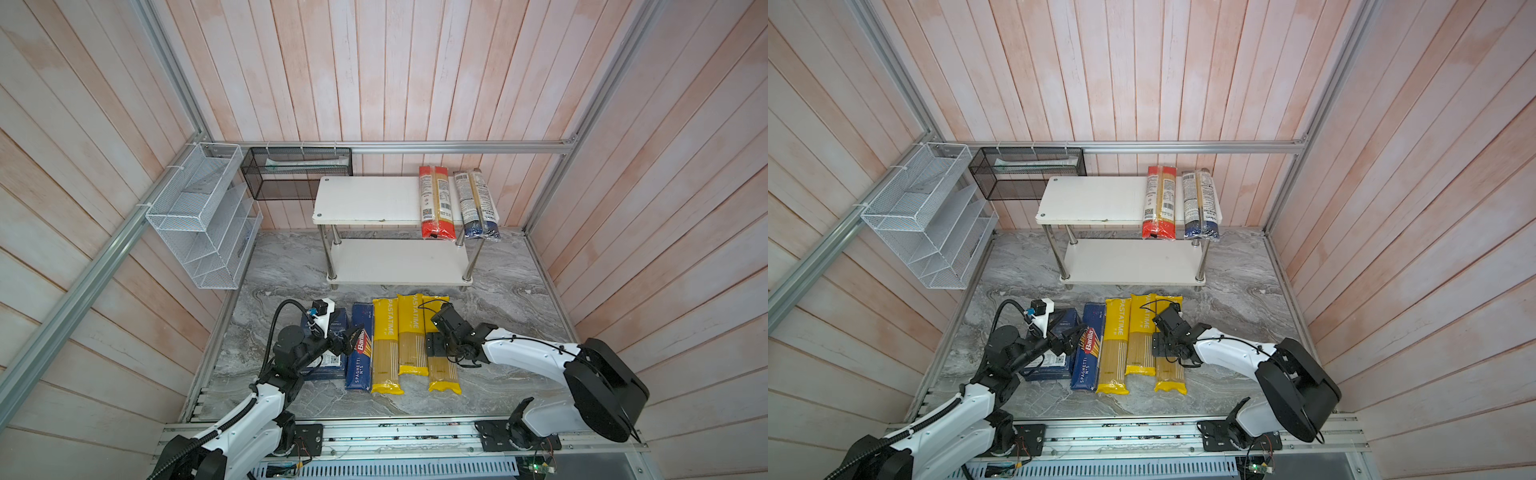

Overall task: Arrange pasta packages on shelves
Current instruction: Rotate the pasta bag at the center of the table.

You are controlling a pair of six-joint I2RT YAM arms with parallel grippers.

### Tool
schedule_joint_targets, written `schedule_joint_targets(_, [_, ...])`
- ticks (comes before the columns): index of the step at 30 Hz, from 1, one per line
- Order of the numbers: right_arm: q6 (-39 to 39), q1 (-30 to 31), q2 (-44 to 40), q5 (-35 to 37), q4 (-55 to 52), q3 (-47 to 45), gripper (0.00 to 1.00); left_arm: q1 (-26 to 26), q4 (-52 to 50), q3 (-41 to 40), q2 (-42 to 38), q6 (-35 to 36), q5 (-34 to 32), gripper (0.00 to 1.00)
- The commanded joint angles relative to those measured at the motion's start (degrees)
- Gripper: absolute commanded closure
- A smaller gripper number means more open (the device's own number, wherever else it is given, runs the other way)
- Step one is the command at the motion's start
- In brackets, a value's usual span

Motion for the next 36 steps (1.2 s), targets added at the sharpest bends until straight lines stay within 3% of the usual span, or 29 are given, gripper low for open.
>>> schedule_joint_targets(1, [-0.6,-0.2,2.0,-0.8,-0.3,1.9,0.09,-0.2,0.5,-0.4,0.1,0.7,0.4,0.0])
schedule_joint_targets(20, [3.7,-0.7,-8.8,4.3,-7.4,-5.2,0.06,-0.2,2.1,-0.7,0.5,0.0,2.1,0.0])
schedule_joint_targets(26, [-3.3,-0.7,-11.5,-1.0,-6.3,-2.7,0.06,-0.2,1.8,-0.6,0.5,0.1,1.5,0.0])
schedule_joint_targets(32, [-2.0,-0.8,-9.8,5.4,-12.8,2.5,0.06,-0.2,1.5,-0.4,0.8,0.2,1.5,0.0])
schedule_joint_targets(36, [-2.6,-0.9,-10.0,4.4,-11.7,3.2,0.05,-0.2,1.6,-0.5,0.7,0.1,1.5,0.0])
